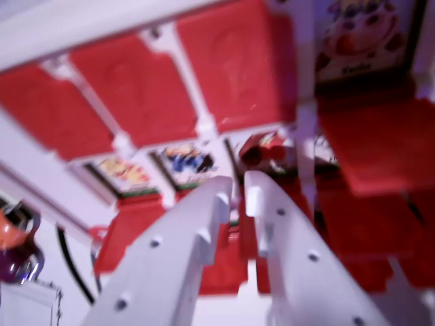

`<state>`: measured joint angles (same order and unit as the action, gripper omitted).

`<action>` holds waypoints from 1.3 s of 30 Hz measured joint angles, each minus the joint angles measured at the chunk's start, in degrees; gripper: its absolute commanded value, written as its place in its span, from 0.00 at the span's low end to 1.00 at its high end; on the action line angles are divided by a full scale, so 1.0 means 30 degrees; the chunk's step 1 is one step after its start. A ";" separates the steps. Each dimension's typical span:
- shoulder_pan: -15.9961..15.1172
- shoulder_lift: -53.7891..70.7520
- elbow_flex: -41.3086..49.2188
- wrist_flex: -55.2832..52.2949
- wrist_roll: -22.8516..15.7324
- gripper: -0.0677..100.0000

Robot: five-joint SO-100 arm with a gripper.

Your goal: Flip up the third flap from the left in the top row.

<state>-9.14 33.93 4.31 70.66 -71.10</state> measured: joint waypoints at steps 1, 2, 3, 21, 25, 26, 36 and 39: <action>-0.0059 0.0381 0.0000 0.0322 -0.0205 0.02; -0.0088 0.0850 0.0000 0.0645 -0.0439 0.02; -0.0088 0.1406 0.0000 0.0938 -0.0674 0.02; 0.0088 1.5527 0.8057 0.3047 -0.4658 0.02; 0.0146 1.8896 1.0898 0.3047 -0.5127 0.02; 0.0146 1.9746 1.1660 0.3047 -0.5186 0.02; 0.0498 2.6279 1.7930 0.2607 -0.5830 0.02; 0.0615 2.7246 1.8721 0.2109 -0.5889 0.02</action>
<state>-7.29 115.66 60.47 76.99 -88.77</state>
